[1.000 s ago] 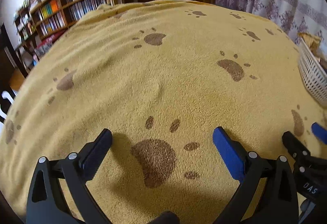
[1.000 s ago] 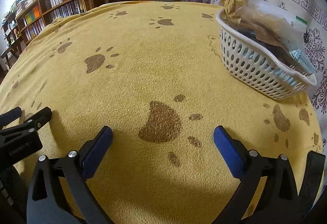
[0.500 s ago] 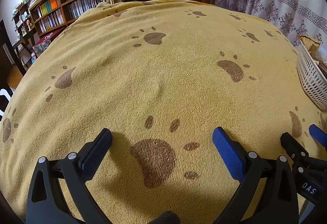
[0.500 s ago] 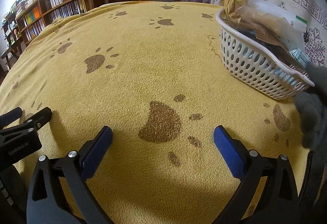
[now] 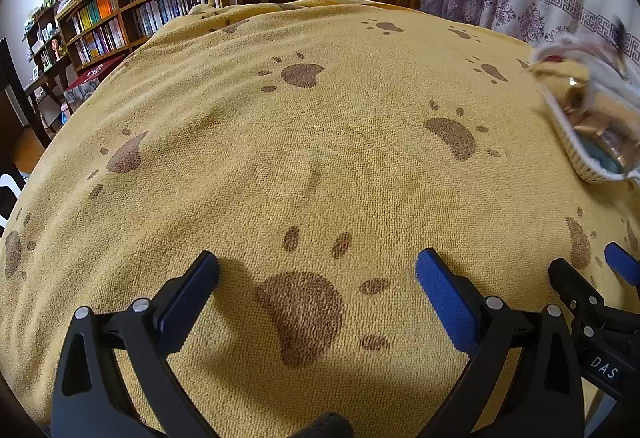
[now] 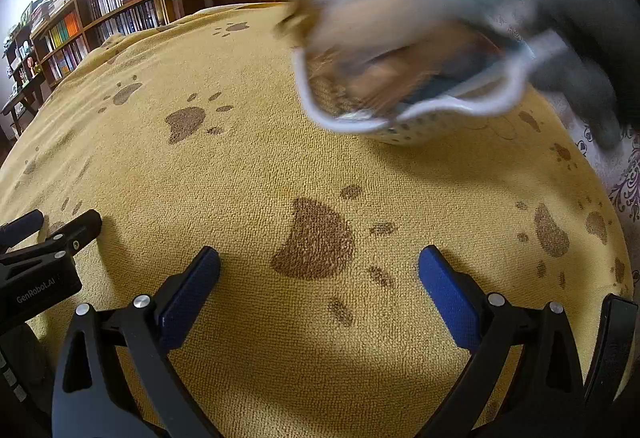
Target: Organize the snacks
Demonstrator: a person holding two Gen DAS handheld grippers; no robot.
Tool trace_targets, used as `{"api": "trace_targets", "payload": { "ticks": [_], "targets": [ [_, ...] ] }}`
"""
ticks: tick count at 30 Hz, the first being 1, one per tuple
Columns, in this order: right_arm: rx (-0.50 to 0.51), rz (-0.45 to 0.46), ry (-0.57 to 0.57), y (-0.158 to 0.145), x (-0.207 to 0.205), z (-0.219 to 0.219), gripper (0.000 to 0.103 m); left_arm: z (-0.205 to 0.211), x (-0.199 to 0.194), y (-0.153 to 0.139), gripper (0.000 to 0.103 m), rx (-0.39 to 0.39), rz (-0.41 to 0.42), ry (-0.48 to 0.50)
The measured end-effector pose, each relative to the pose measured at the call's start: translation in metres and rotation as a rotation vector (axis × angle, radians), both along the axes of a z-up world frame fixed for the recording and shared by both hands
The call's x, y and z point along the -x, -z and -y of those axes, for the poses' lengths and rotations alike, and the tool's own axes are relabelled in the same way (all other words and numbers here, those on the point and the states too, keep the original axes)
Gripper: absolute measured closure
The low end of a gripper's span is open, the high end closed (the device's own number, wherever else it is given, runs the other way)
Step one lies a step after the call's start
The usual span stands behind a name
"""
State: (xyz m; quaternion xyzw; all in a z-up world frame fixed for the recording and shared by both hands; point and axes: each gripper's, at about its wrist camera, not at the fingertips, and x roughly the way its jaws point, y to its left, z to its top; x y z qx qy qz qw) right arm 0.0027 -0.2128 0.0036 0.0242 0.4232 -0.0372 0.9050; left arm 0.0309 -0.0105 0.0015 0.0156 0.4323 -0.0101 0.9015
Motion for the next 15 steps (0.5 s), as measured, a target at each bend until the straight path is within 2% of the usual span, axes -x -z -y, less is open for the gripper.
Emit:
{"api": "trace_targets", "payload": {
  "ticks": [15],
  "targets": [
    [-0.001, 0.0, 0.0, -0.0006, -0.0004, 0.0012, 0.002, 0.0018, 0.0005, -0.0002, 0.005, 0.0, 0.002, 0.001]
  ]
}}
